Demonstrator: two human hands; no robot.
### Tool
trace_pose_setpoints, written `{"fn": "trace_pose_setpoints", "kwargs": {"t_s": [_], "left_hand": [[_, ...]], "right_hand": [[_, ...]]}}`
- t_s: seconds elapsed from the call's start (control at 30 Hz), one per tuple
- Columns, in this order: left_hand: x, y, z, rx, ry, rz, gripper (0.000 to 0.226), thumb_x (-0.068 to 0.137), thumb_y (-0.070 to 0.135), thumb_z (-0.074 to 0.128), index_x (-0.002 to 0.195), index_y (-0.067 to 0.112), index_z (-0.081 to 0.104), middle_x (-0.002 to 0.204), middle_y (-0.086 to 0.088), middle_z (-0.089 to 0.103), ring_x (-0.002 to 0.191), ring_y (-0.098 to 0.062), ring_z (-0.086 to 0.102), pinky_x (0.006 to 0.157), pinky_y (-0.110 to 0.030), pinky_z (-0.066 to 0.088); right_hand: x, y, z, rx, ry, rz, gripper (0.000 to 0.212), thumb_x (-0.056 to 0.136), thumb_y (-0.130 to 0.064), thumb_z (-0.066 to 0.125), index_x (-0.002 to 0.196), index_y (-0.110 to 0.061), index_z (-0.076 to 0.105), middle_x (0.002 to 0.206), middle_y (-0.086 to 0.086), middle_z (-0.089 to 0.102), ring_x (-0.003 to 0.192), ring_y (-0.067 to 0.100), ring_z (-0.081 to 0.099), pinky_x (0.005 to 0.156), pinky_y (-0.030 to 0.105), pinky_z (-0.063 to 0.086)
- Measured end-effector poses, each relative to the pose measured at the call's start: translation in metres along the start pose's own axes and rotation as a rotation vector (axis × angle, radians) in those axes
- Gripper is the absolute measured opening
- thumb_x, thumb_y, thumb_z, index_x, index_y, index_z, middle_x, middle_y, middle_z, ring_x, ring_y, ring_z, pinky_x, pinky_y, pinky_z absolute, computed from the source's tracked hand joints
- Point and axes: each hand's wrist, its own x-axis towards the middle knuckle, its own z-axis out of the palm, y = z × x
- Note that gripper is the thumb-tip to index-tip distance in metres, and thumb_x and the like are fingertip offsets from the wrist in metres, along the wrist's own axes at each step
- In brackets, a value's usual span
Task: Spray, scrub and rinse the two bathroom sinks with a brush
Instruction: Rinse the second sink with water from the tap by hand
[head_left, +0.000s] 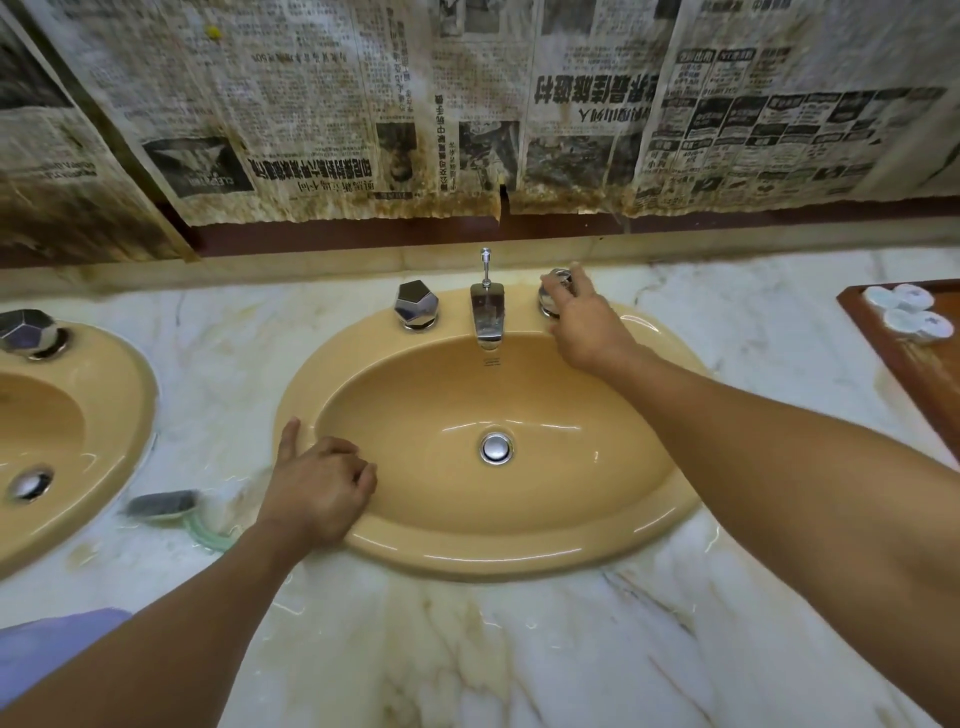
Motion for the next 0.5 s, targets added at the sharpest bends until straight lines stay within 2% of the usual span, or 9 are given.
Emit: {"fn": "trace_pose_setpoints", "kwargs": {"t_s": [0.07, 0.2, 0.23, 0.33, 0.4, 0.5], "left_hand": [[-0.008, 0.01, 0.002, 0.014, -0.031, -0.022, 0.071, 0.092, 0.056, 0.009, 0.097, 0.033, 0.076, 0.115, 0.015, 0.069, 0.137, 0.004, 0.039, 0.121, -0.049, -0.014], [-0.026, 0.032, 0.001, 0.001, -0.066, -0.044, 0.054, 0.101, 0.049, 0.022, 0.101, 0.033, 0.073, 0.114, 0.02, 0.069, 0.132, -0.006, 0.042, 0.122, -0.058, -0.007], [-0.03, 0.036, 0.001, -0.019, -0.066, -0.056, 0.056, 0.101, 0.051, 0.02, 0.105, 0.034, 0.072, 0.118, 0.019, 0.067, 0.131, -0.008, 0.043, 0.122, -0.058, -0.006], [-0.044, 0.049, 0.003, -0.063, -0.037, -0.075, 0.081, 0.086, 0.062, -0.002, 0.108, 0.037, 0.072, 0.123, 0.017, 0.063, 0.13, -0.014, 0.043, 0.121, -0.06, -0.006], [-0.059, 0.064, 0.005, -0.154, 0.014, -0.105, 0.085, 0.081, 0.065, -0.004, 0.109, 0.036, 0.072, 0.124, 0.016, 0.061, 0.133, -0.014, 0.041, 0.121, -0.061, -0.006], [-0.083, 0.089, 0.012, -0.342, 0.101, -0.107, 0.076, 0.085, 0.067, 0.008, 0.117, 0.037, 0.069, 0.125, 0.016, 0.059, 0.139, -0.012, 0.036, 0.121, -0.062, 0.0]], "right_hand": [[-0.028, 0.002, 0.002, 0.07, -0.035, -0.018, 0.063, 0.104, -0.019, 0.053, 0.161, -0.023, 0.027, 0.172, 0.002, -0.001, 0.147, 0.034, 0.033, 0.12, 0.042, 0.033], [-0.103, 0.013, 0.02, 0.153, -0.227, -0.008, 0.061, 0.101, -0.042, 0.057, 0.156, -0.019, 0.04, 0.163, 0.006, 0.036, 0.148, 0.025, 0.035, 0.119, 0.035, 0.03], [-0.121, 0.016, 0.025, 0.166, -0.272, 0.005, 0.062, 0.1, -0.047, 0.058, 0.154, -0.02, 0.042, 0.159, 0.005, 0.042, 0.147, 0.024, 0.037, 0.119, 0.036, 0.032], [-0.168, 0.02, 0.037, 0.133, -0.373, 0.061, 0.064, 0.099, -0.055, 0.054, 0.155, -0.026, 0.041, 0.153, 0.004, 0.049, 0.142, 0.024, 0.044, 0.116, 0.038, 0.035], [-0.198, 0.019, 0.043, 0.051, -0.355, 0.047, 0.06, 0.101, -0.057, 0.047, 0.153, -0.027, 0.044, 0.147, 0.003, 0.056, 0.139, 0.024, 0.046, 0.118, 0.035, 0.027], [-0.234, 0.012, 0.051, 0.063, -0.25, -0.007, 0.065, 0.097, -0.064, 0.036, 0.148, -0.026, 0.051, 0.142, -0.003, 0.059, 0.139, 0.017, 0.043, 0.122, 0.033, 0.012]]}}
